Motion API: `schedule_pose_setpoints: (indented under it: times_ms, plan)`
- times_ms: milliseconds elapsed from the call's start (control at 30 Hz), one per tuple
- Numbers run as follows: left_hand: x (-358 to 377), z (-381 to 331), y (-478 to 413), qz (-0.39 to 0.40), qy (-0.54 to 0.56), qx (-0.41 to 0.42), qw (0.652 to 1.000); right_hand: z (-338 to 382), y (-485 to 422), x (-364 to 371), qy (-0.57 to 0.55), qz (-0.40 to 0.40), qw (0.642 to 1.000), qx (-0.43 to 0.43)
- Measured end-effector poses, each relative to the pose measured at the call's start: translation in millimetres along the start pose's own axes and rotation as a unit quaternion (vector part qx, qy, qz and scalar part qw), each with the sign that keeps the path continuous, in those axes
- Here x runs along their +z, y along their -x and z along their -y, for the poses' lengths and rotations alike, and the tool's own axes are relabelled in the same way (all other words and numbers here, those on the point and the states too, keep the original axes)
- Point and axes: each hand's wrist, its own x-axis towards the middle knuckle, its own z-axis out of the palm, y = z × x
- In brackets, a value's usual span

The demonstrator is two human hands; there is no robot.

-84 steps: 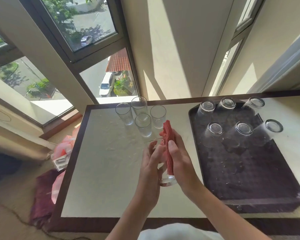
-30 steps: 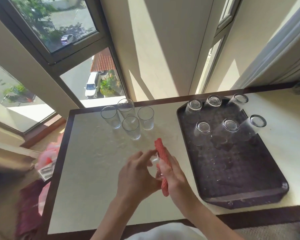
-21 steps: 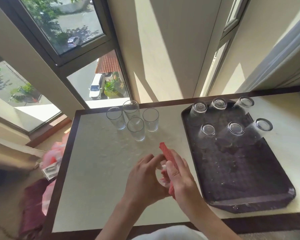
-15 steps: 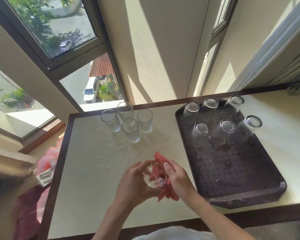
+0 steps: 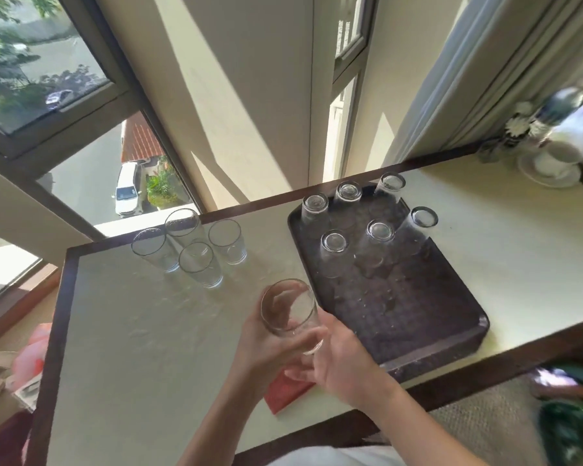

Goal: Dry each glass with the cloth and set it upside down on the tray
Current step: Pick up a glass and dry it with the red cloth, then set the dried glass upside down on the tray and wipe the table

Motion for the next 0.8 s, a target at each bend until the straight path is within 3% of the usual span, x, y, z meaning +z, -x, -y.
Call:
schedule_pose_setpoints:
  times_ms: [67,267,467,567,667,700,800]
  plan:
    - [15.5,1.2,-6.7,0.009,-0.005,0.02,1.0,6.0,9.8,-10.7,-0.093,0.029,0.995,-0.013]
    - [45.2,18.3,-26.7,0.066,-0.107,0.059,0.99,24.4,27.3,-46.2,-0.228,-0.003,0.971,-0.077]
    - [58.9,37.4,-46.4,0.088,-0.217,0.004,0.972,49.1,40.7,-75.9,-0.207,-0.087,0.967,-0.121]
    - [42.1,55.7,-50.6,0.074,-0.294,-0.035,0.952,63.0,39.5,-82.8,-0.078,-0.182,0.966,-0.168]
    - [18.3,81.4,-44.1,-0.011,-0.387,-0.118,0.914,76.0,33.6,-80.9,0.138,-0.26,0.93,-0.22]
    - [12.0,88.6,-39.2,-0.036,-0.432,-0.148,0.889,80.0,30.2,-80.4,0.239,-0.287,0.897,-0.234]
    - [-3.4,106.1,-23.0,-0.076,-0.517,-0.186,0.832,89.6,16.1,-77.9,0.524,-0.306,0.748,-0.269]
